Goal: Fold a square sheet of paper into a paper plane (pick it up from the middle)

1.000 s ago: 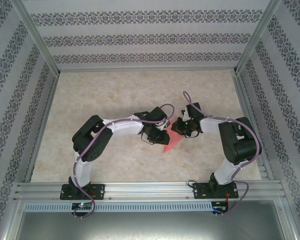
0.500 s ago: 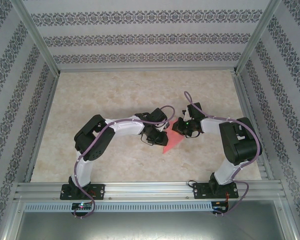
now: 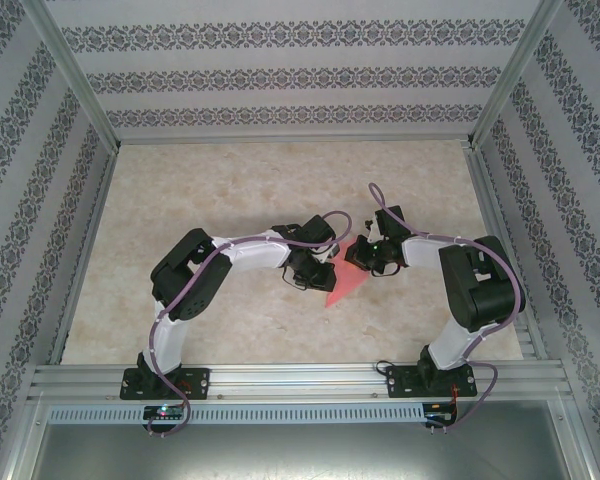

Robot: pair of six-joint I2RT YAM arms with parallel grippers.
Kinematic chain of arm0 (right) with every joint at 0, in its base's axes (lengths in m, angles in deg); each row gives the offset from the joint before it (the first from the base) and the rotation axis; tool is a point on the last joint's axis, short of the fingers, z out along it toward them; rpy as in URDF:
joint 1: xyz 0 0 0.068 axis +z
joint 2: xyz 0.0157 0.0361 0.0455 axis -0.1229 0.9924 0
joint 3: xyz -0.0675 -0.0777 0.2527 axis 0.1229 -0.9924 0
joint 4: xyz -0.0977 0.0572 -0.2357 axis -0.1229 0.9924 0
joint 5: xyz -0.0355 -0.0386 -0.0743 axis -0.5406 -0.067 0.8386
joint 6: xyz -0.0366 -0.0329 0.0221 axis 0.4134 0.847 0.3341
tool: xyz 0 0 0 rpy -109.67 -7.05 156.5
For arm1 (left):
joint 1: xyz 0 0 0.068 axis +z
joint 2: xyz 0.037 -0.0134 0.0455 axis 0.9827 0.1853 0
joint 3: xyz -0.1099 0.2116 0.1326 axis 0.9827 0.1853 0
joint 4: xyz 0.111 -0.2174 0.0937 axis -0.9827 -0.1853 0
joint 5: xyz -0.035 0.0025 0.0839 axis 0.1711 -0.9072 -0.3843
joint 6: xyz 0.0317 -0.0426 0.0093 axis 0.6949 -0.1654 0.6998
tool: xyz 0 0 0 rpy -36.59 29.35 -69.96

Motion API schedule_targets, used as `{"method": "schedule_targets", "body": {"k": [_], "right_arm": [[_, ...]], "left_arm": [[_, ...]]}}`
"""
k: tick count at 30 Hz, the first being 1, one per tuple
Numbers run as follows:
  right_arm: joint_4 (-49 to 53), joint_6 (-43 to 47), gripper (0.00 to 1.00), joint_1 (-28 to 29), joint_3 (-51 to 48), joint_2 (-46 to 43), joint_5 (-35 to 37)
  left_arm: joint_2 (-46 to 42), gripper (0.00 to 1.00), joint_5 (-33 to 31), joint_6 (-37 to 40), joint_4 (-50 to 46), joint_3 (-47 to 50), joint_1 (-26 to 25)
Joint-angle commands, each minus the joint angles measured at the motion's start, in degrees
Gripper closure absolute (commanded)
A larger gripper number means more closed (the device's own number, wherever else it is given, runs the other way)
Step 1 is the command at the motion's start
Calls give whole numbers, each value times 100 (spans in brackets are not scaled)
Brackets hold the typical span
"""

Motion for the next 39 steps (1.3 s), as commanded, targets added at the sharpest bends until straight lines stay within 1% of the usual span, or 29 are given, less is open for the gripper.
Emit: {"method": "schedule_targets", "body": {"k": [1,9,15,21,28,32,39], "right_arm": [[39,47,93,-55,-152,-147,6],[-262,-217,89,-85,-240,-538,-300],[-415,-442,90,-173,-468,-863,-451],[-809,-951,92,-153,-781,-960,-668],[-1257,-1270,93,-65,-922,-746,-663],[-1231,-1252,93,-83,-750,-536,-566],[-1417,-1345,94,-94,-372,-20,-524]], "left_arm": [[324,82,-167,200,-175,-95,-72],[621,83,-558,439,-534,-384,-218],[758,83,-795,521,-552,-355,-293],[841,83,-1034,592,-518,-324,-348],[901,83,-1406,744,-330,-231,-456],[895,83,-1525,831,-276,-168,-475],[931,83,-1911,1029,-302,-133,-603]]}}
